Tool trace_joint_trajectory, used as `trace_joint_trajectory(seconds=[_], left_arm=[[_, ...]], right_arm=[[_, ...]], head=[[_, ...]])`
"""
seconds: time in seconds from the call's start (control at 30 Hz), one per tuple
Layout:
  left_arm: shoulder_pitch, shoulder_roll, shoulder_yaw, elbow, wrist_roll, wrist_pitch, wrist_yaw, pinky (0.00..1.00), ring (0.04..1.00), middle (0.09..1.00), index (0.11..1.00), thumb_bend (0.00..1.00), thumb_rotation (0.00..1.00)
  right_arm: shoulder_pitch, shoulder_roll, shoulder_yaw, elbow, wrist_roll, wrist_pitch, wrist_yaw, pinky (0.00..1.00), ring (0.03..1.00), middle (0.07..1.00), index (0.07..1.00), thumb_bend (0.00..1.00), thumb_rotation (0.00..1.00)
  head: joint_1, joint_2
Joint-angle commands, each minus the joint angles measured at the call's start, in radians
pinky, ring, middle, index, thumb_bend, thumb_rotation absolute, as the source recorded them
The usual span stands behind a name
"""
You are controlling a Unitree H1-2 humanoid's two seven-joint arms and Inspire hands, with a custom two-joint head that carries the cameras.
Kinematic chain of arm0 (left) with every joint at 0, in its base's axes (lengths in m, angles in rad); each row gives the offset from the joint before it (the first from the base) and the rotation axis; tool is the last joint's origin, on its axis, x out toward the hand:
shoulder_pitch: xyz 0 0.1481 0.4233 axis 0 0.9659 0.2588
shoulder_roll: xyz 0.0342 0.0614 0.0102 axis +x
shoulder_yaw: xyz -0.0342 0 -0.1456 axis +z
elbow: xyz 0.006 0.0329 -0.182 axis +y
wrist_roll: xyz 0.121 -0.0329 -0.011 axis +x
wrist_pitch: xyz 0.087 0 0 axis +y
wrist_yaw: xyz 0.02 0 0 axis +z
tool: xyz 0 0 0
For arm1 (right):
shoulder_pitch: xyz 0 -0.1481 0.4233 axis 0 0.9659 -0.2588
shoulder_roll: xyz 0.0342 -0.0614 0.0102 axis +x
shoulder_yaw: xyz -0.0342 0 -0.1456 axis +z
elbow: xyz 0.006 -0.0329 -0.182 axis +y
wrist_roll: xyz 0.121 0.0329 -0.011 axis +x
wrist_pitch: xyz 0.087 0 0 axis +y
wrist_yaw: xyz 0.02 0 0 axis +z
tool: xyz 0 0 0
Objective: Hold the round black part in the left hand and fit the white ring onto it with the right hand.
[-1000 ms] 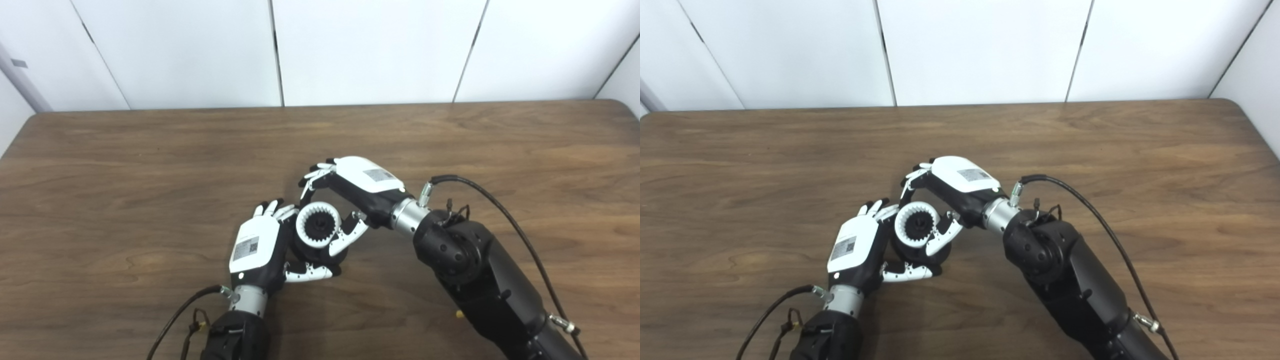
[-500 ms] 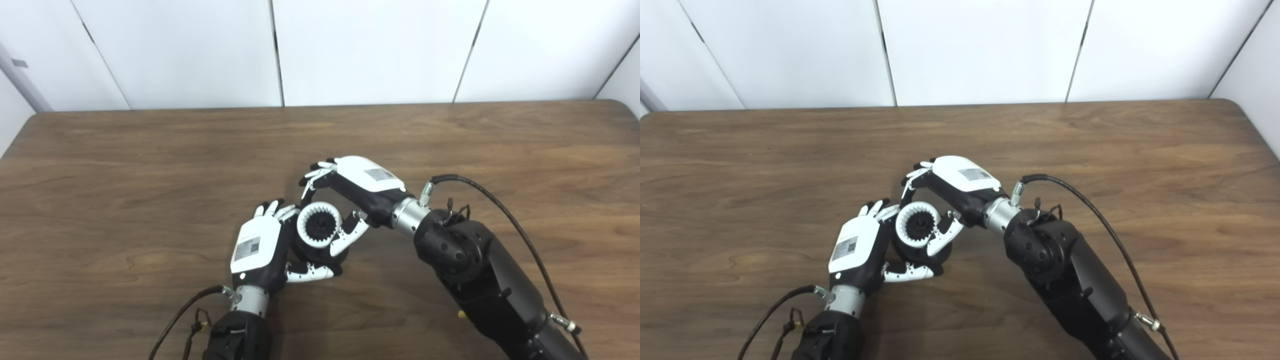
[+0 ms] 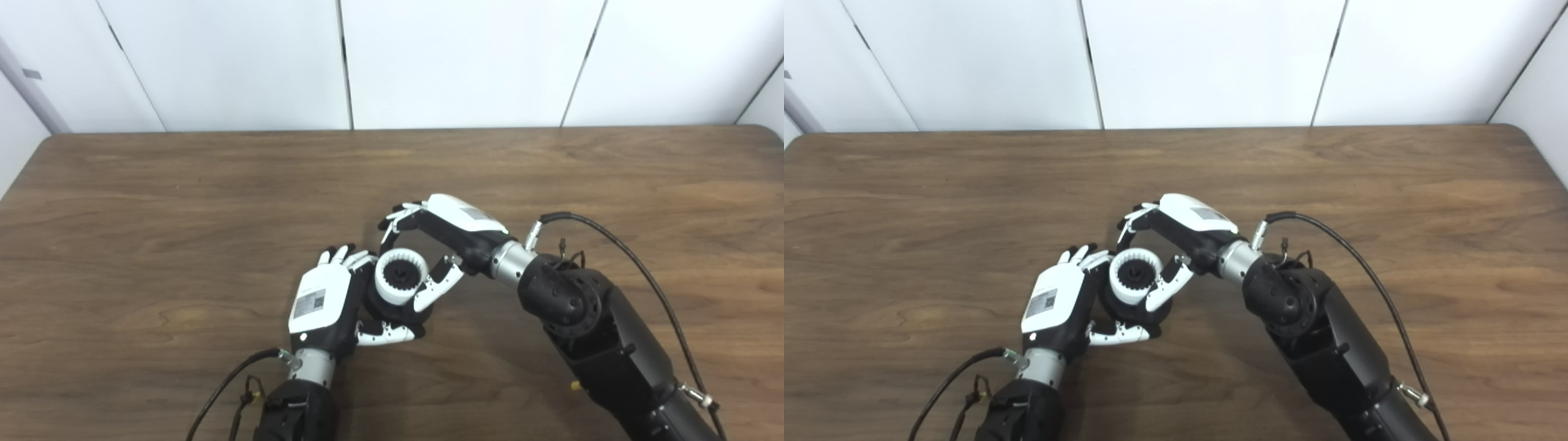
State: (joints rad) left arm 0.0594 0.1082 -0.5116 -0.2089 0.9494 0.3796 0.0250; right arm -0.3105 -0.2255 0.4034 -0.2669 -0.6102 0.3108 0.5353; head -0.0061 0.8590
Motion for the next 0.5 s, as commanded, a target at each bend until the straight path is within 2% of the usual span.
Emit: trace_joint_trajectory(seconds=[0.0, 0.2, 0.3, 0.33, 0.37, 0.43, 0.47], left_arm=[[0.045, 0.002, -0.044, 0.056, 0.011, 0.014, -0.084, 1.00, 0.950, 0.828, 0.483, 0.53, 0.06], [0.044, 0.001, -0.046, 0.051, 0.017, 0.019, -0.089, 1.00, 0.953, 0.834, 0.483, 0.53, 0.06], [0.040, 0.001, -0.046, 0.053, 0.015, 0.023, -0.095, 1.00, 0.958, 0.833, 0.483, 0.52, 0.06], [0.040, 0.001, -0.046, 0.052, 0.014, 0.023, -0.096, 1.00, 0.959, 0.833, 0.483, 0.52, 0.06], [0.040, 0.001, -0.046, 0.051, 0.014, 0.024, -0.096, 1.00, 0.960, 0.833, 0.483, 0.52, 0.06], [0.040, 0.001, -0.046, 0.051, 0.015, 0.023, -0.094, 1.00, 0.959, 0.833, 0.483, 0.53, 0.06], [0.040, 0.001, -0.046, 0.052, 0.014, 0.022, -0.091, 1.00, 0.956, 0.833, 0.483, 0.53, 0.06]], right_arm=[[-0.035, -0.004, -0.032, -0.007, 0.000, 0.013, -0.029, 1.00, 0.949, 0.839, 0.483, 0.52, 0.14], [-0.024, -0.001, -0.021, -0.004, -0.007, 0.006, -0.036, 1.00, 0.946, 0.834, 0.483, 0.52, 0.14], [-0.038, -0.020, 0.020, 0.012, -0.061, -0.011, -0.020, 1.00, 0.946, 0.841, 0.490, 0.52, 0.15], [-0.043, -0.026, 0.034, 0.017, -0.080, -0.011, -0.013, 1.00, 0.950, 0.851, 0.587, 0.76, 0.24], [-0.046, -0.030, 0.043, 0.019, -0.096, -0.009, -0.008, 1.00, 0.955, 0.863, 0.642, 0.87, 0.29], [-0.050, -0.035, 0.057, 0.023, -0.122, -0.006, -0.006, 1.00, 0.962, 0.880, 0.706, 0.97, 0.34], [-0.051, -0.037, 0.064, 0.023, -0.138, -0.003, -0.004, 1.00, 0.968, 0.890, 0.735, 0.99, 0.36]], head=[[-0.001, 0.001], [0.000, 0.002], [0.000, 0.002], [0.000, 0.002], [0.000, 0.001], [0.000, 0.001], [-0.001, 0.001]])
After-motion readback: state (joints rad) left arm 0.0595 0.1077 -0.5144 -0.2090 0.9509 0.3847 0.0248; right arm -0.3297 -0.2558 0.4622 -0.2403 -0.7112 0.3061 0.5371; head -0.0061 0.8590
